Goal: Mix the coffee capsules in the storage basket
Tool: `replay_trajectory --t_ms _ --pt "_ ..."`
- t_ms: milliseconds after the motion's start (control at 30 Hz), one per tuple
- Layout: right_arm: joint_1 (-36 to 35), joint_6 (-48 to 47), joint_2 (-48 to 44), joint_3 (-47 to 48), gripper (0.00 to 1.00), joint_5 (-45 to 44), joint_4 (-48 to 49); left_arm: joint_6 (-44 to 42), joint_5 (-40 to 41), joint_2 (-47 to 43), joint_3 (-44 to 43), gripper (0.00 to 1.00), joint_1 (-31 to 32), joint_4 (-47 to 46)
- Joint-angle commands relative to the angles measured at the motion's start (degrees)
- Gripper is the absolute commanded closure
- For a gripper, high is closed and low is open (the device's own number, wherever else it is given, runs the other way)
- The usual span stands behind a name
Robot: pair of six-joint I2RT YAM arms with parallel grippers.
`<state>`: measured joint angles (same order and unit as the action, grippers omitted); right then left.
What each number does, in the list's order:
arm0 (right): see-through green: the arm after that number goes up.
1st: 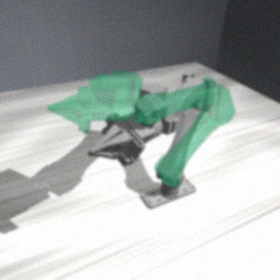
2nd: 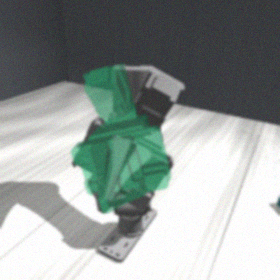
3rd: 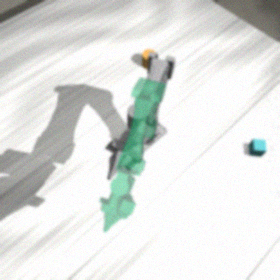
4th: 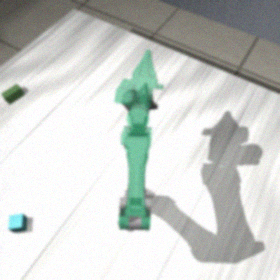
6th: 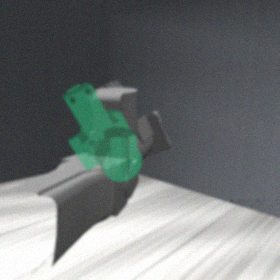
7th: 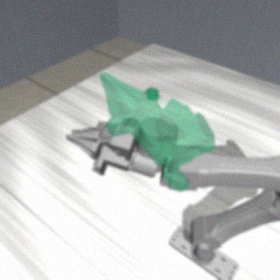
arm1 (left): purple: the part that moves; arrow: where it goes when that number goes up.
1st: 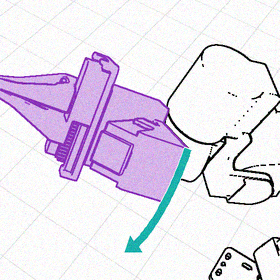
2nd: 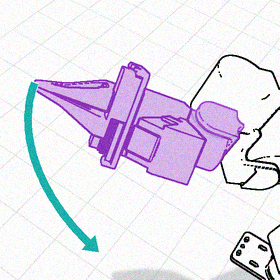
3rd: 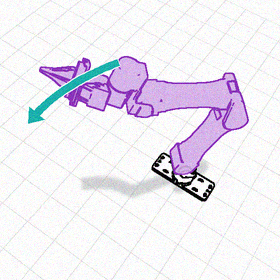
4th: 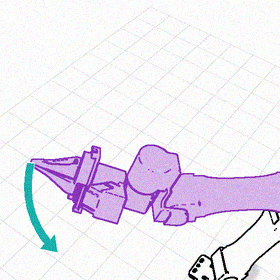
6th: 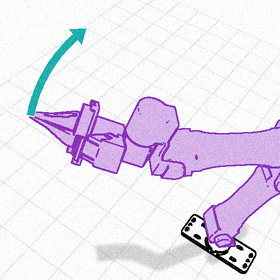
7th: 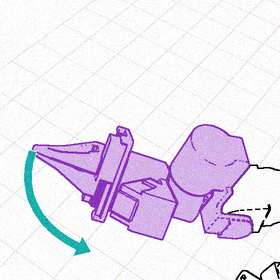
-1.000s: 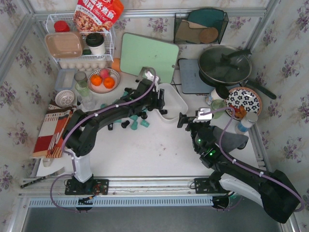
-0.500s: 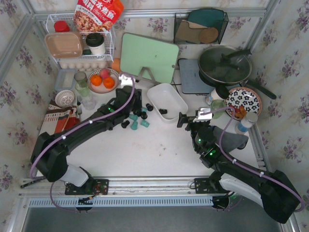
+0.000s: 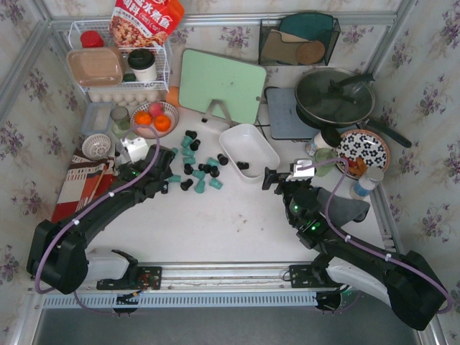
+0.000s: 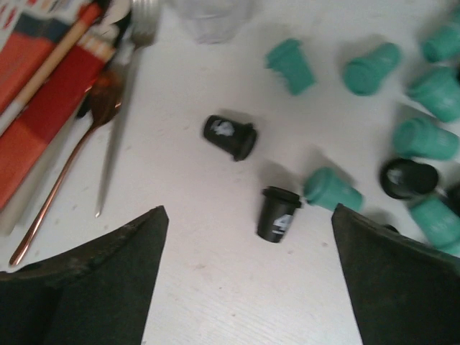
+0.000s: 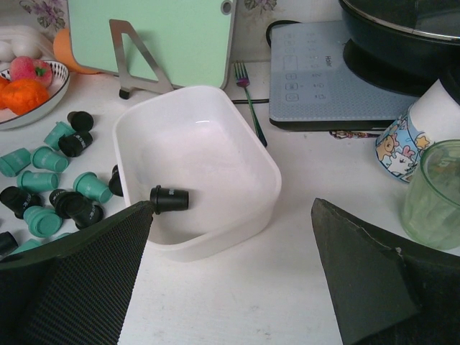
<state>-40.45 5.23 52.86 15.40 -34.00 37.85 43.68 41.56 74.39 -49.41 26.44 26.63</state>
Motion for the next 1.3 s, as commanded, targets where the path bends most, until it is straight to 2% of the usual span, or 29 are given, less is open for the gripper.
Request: replay_trajectory --t_ms 0,267,633,1033,1267 --pt "0.02 0.26 1.29 1.06 0.0 0.75 1.46 5.62 1.71 1.47 0.63 0.01 -2.88 3.34" --pt "0.03 0.3 3.53 2.08 0.0 0.95 0.86 0.17 -8.68 9.87 -3.23 0.0 -7.66 -1.59" --pt "0.02 0.3 4.35 2.43 0.0 1.72 0.63 -2.03 -21.05 20.84 -6.74 0.08 -14.83 -7.99" --pt "0.04 0.54 4.6 2.82 0.0 2.15 0.04 -0.96 -20.06 25.3 -9.24 0.1 -16.25 -5.01" --pt "0.07 0.63 4.63 2.94 0.0 2.45 -0.05 -0.86 -19.59 27.8 -10.27 0.28 -16.33 -4.35"
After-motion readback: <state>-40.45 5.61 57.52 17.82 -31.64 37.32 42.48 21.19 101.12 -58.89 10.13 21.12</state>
